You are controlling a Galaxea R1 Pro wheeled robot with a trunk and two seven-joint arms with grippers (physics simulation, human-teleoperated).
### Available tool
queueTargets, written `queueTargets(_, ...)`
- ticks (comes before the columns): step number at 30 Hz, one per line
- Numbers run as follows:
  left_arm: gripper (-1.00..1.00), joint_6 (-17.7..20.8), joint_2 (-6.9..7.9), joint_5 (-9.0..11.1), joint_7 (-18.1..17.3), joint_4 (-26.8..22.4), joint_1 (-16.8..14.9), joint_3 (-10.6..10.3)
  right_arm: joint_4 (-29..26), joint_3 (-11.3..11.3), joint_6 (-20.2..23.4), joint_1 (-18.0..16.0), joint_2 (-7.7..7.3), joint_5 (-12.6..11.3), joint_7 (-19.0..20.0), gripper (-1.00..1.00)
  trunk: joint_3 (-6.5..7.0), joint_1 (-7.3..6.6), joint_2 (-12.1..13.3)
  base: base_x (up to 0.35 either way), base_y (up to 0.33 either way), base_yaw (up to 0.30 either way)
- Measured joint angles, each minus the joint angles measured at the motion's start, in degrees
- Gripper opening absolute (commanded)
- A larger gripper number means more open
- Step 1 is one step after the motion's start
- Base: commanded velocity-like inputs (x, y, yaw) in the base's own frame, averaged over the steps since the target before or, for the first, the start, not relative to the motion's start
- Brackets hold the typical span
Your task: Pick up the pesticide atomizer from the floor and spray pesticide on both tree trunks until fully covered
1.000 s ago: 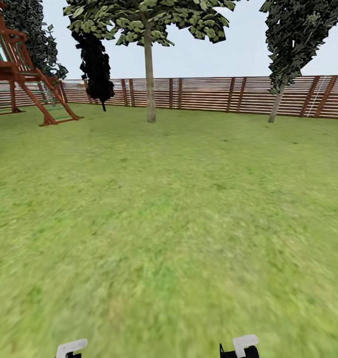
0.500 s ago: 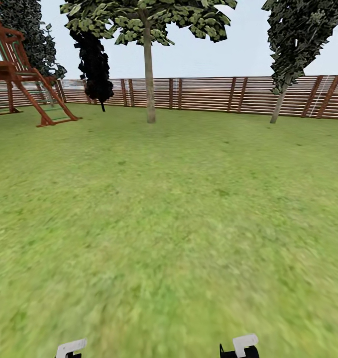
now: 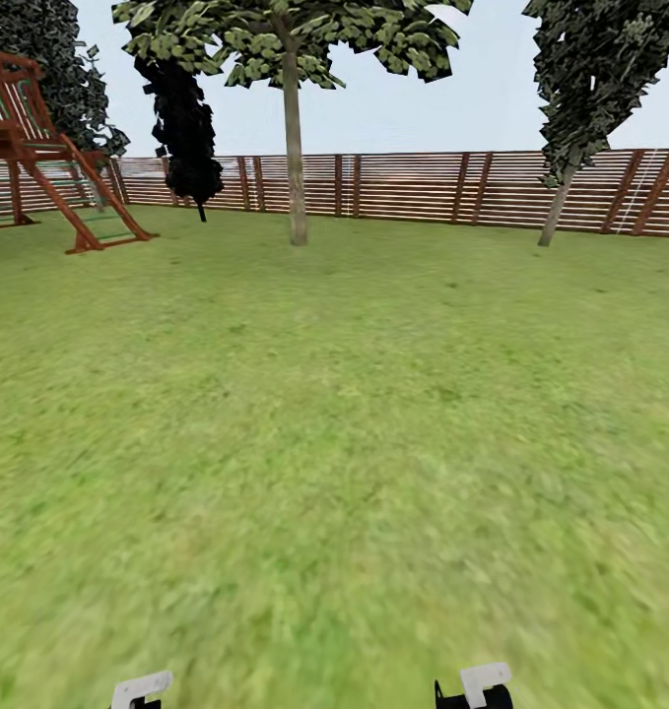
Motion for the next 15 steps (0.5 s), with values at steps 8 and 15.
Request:
queueTargets(8,-1.0,0.0,0.0,0.0,0.0,0.0,0.0,0.0,0.0,0.0,0.01,0.0,0.0,0.0,0.0,1.0,0.0,0.0,0.0,0.34,0.0,0.0)
queueTargets(15,-1.0,0.0,0.0,0.0,0.0,0.0,0.0,0.0,0.0,0.0,0.05,0.0,0.0,0.0,0.0,1.0,0.0,0.0,0.0,0.34,0.0,0.0)
